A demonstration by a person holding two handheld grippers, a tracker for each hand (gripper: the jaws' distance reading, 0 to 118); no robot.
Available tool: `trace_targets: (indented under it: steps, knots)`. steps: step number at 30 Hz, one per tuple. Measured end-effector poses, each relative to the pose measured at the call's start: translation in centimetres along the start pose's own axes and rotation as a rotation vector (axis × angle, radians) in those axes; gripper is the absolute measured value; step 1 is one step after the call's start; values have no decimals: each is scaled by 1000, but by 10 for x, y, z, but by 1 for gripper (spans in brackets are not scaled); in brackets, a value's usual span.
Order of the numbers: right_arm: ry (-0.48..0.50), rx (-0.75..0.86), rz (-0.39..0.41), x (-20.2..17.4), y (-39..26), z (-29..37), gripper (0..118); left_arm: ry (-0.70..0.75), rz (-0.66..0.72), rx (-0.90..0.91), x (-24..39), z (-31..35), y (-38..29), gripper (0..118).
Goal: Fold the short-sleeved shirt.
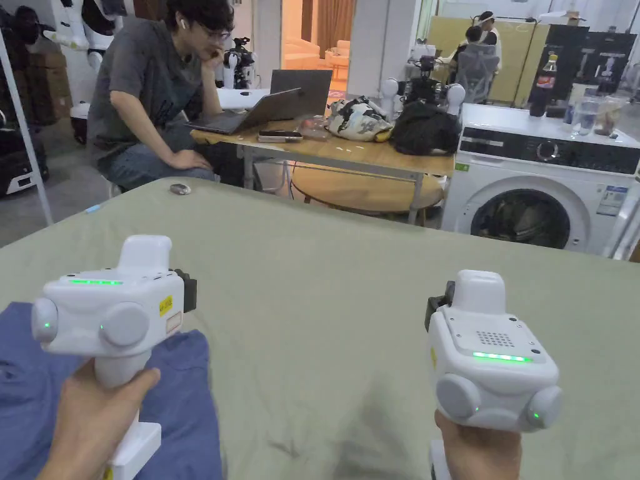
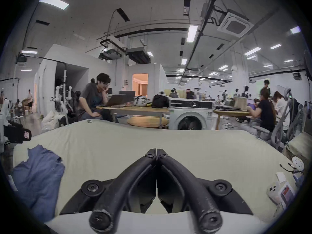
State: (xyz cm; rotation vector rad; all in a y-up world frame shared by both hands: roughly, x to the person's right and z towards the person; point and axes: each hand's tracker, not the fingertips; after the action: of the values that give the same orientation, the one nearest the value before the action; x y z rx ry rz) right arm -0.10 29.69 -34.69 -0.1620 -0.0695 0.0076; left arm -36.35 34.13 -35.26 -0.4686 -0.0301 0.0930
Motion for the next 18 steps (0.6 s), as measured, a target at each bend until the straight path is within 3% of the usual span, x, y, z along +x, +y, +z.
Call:
trace_targets:
  steps: [6, 8, 10, 11, 18]
  knots:
    - [95, -22, 17, -57, -10, -5, 0, 68, 26, -232, -73, 1, -16, 2]
    - [110, -32, 26, -70, -13, -6, 0, 58, 55, -295, -88, 0, -23, 21]
    - [130, -44, 31, -79, -17, -7, 0, 43, 94, -360, -102, -7, -29, 66]
    - [137, -49, 32, -82, -18, -8, 0, 38, 102, -383, -104, -9, -33, 80]
    - [169, -90, 57, -91, -26, -6, 0, 66, 82, -611, -110, -65, -71, 84]
